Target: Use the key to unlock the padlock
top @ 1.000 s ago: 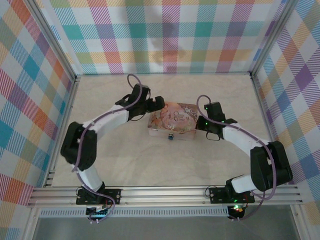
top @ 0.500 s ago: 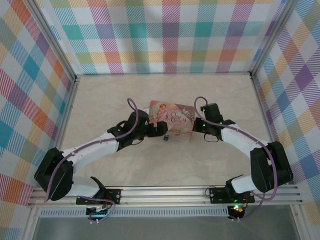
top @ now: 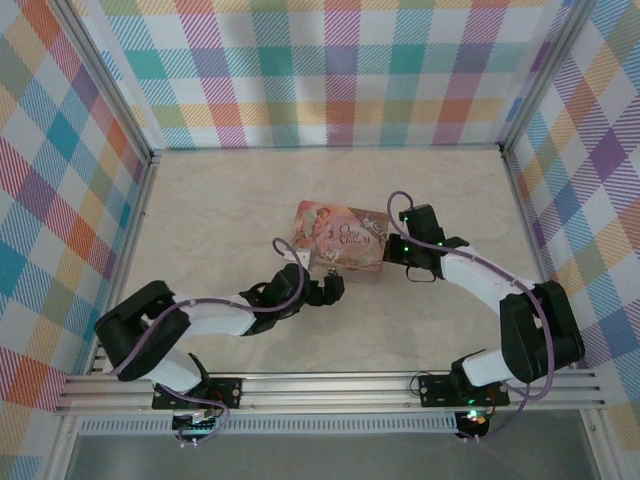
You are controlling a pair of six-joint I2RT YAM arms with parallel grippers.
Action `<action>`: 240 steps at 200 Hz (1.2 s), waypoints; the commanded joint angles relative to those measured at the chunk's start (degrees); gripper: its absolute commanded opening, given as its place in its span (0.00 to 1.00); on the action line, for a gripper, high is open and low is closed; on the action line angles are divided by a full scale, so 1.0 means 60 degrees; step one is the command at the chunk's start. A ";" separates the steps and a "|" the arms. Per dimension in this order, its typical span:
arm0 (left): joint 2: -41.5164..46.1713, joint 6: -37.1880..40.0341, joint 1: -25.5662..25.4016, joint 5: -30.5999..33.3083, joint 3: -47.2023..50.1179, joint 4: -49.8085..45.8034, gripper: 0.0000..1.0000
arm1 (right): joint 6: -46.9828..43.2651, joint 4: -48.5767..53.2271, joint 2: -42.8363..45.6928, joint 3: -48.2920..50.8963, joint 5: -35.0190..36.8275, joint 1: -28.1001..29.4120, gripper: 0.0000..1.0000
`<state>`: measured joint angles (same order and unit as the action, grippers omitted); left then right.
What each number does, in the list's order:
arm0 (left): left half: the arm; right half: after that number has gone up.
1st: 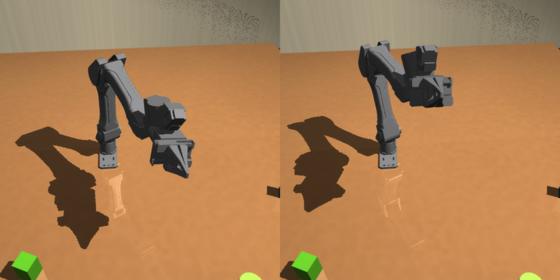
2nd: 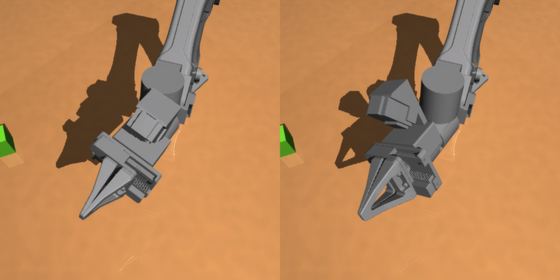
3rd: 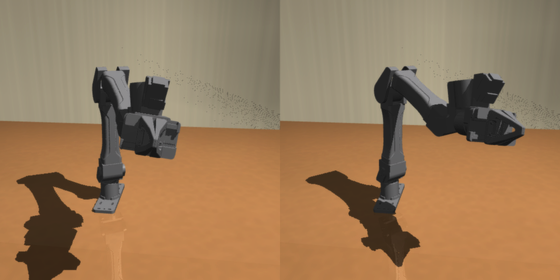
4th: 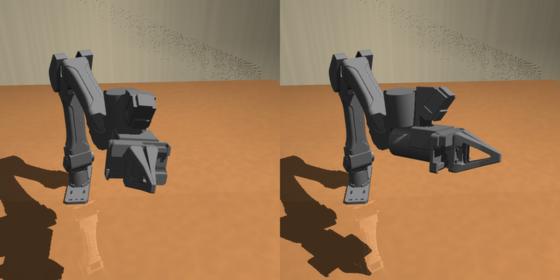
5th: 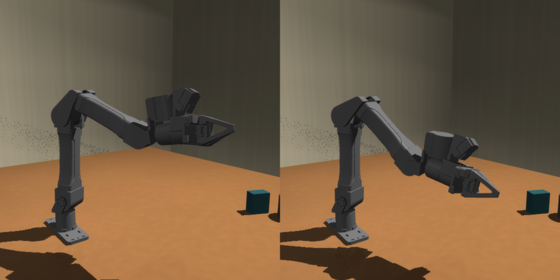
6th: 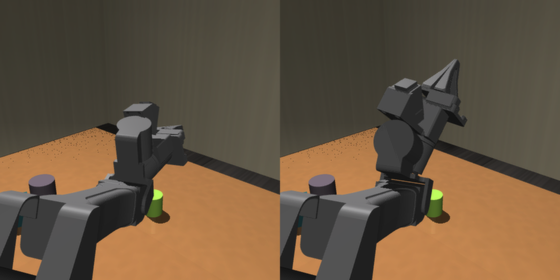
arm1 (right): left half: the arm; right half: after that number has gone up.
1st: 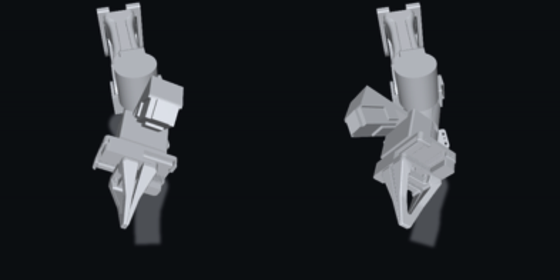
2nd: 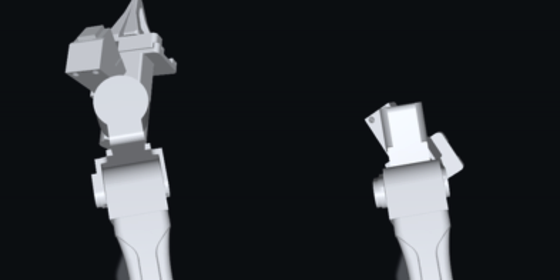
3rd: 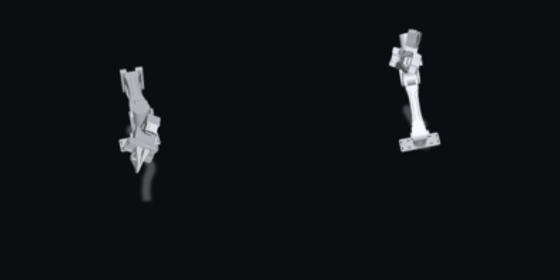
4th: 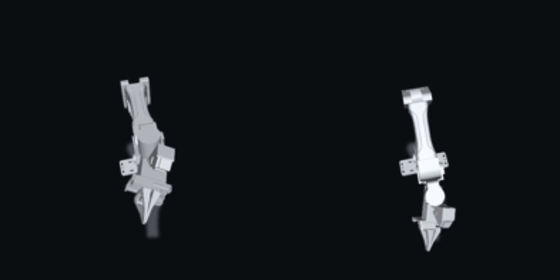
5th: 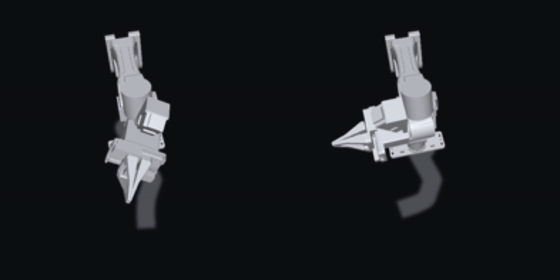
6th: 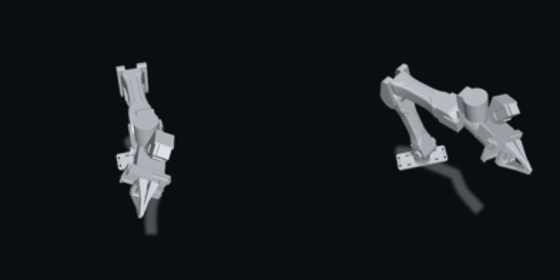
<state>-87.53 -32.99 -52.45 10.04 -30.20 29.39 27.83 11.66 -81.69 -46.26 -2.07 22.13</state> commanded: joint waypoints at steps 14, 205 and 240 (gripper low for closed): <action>-0.0939 0.1093 -0.0340 0.0730 -0.0036 0.2497 1.00 | 0.0122 0.0036 -0.0110 -0.0404 -0.0210 0.0149 0.00; -0.3157 0.0685 0.1136 -0.3980 -0.0367 0.6180 0.76 | 0.0163 0.0136 -0.0301 -0.0442 0.0139 0.0364 0.00; -0.3280 0.0185 0.1490 -0.4706 -0.0429 0.6513 0.72 | 0.0158 0.0138 -0.0272 -0.0391 0.0192 0.0369 0.00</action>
<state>-106.83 -29.19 -44.75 -12.95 -32.05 60.62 28.25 12.27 -83.07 -48.64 -0.51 23.73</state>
